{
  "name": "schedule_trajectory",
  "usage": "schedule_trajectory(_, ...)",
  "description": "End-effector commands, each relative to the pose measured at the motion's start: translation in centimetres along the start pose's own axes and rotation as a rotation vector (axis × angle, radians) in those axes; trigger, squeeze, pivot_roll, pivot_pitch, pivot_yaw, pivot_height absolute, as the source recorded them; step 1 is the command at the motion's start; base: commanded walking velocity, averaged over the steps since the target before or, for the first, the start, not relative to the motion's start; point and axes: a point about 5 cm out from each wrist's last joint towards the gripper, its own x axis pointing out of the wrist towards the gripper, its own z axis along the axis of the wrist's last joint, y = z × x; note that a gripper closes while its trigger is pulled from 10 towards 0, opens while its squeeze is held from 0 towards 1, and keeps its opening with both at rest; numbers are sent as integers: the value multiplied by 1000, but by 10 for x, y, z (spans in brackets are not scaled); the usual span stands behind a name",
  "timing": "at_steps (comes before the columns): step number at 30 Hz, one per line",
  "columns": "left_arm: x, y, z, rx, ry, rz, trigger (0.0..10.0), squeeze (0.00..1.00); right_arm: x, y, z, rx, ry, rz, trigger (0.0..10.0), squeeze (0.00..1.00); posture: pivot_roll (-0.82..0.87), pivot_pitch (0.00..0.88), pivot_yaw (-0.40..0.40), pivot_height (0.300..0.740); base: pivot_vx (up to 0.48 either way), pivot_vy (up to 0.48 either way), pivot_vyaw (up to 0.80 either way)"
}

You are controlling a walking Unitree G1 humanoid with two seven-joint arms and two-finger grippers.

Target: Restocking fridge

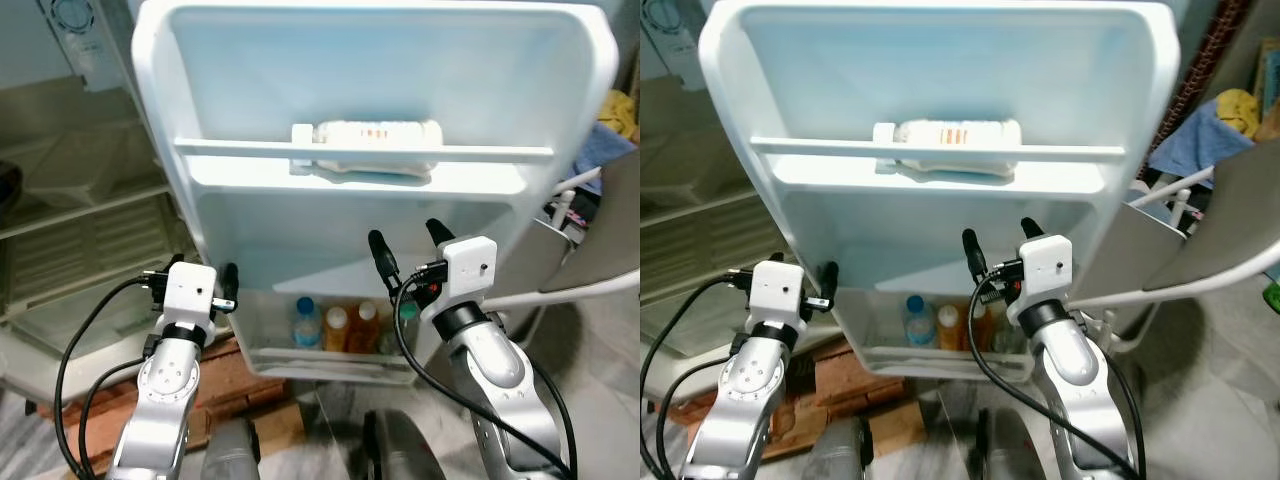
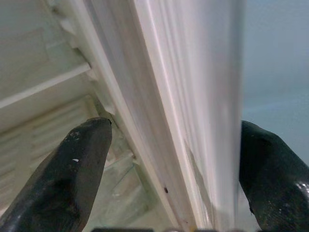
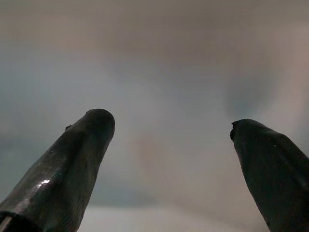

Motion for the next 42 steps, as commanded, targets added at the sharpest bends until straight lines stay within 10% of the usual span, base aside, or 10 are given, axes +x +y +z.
schedule_trajectory(1, 0, 10, 2, 6, -9, 43, 10000, 0, 0, 0, -1, -2, 3, 10, 10000, 0, 62, 0, 5, 659, 0, 0, 0)
schedule_trajectory(42, 2, 8, 1, 17, -1, 33, 10000, 0, -1, 10, -6, -30, 23, 120, 10000, 0, 63, 0, 5, 701, -188, 0, 0)
